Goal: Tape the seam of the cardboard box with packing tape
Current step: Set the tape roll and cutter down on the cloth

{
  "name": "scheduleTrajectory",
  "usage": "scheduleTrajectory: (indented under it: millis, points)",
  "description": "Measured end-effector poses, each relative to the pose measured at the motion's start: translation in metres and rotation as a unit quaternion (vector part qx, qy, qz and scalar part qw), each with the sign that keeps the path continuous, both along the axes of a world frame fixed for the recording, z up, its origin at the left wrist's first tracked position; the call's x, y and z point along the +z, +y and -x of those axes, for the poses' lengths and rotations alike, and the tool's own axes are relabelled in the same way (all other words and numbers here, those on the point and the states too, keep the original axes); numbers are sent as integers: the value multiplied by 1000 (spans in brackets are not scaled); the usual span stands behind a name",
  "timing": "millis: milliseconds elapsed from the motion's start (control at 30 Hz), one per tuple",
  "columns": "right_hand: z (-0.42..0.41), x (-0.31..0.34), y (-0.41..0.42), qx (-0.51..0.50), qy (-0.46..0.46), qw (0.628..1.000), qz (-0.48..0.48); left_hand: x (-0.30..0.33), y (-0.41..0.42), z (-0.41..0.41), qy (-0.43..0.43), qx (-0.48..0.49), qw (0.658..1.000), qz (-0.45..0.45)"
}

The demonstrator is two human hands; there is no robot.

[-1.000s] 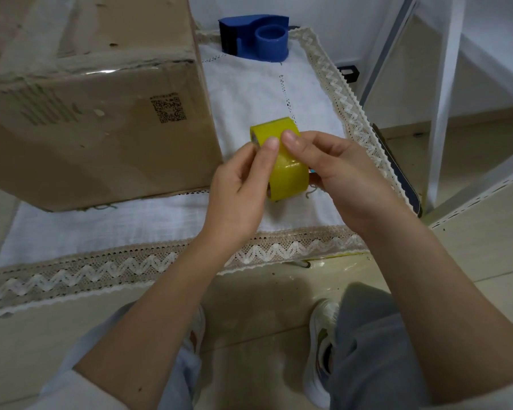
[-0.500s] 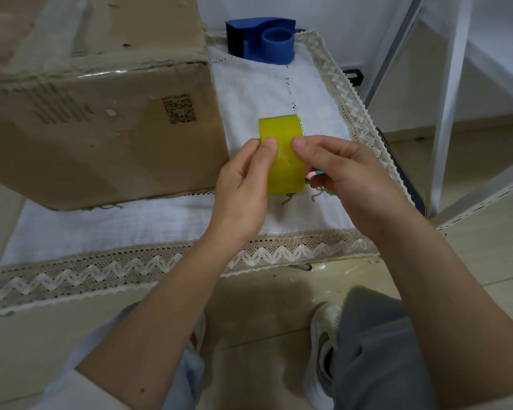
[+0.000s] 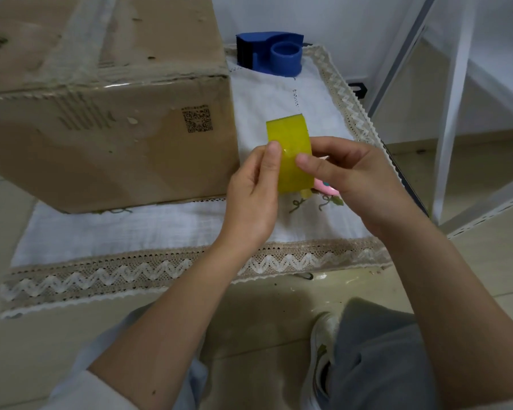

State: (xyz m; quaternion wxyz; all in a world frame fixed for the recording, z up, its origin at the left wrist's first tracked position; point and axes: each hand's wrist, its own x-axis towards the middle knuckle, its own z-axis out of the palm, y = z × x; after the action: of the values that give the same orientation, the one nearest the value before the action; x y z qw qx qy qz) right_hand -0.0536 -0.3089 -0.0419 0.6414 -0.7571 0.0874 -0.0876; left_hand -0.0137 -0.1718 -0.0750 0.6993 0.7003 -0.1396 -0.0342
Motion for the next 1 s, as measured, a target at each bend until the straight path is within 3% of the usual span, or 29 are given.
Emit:
scheduleTrajectory:
  millis: [167,500,733,1000]
  points:
    - [-18,11,-7,-33,-1,998,56,-6,-1,-2,11,10,1000,-17]
    - [-133,4,-21,-31,51,972,226,-16,2,0,-70,-65,963,-254]
    - [-183,-6,-13,6,82,916,392,-19,6,-3,-83,-74,952,-284]
    - [-200,-20,-1,2,85,854,514,-18,11,-6,-83,-80,950,-291]
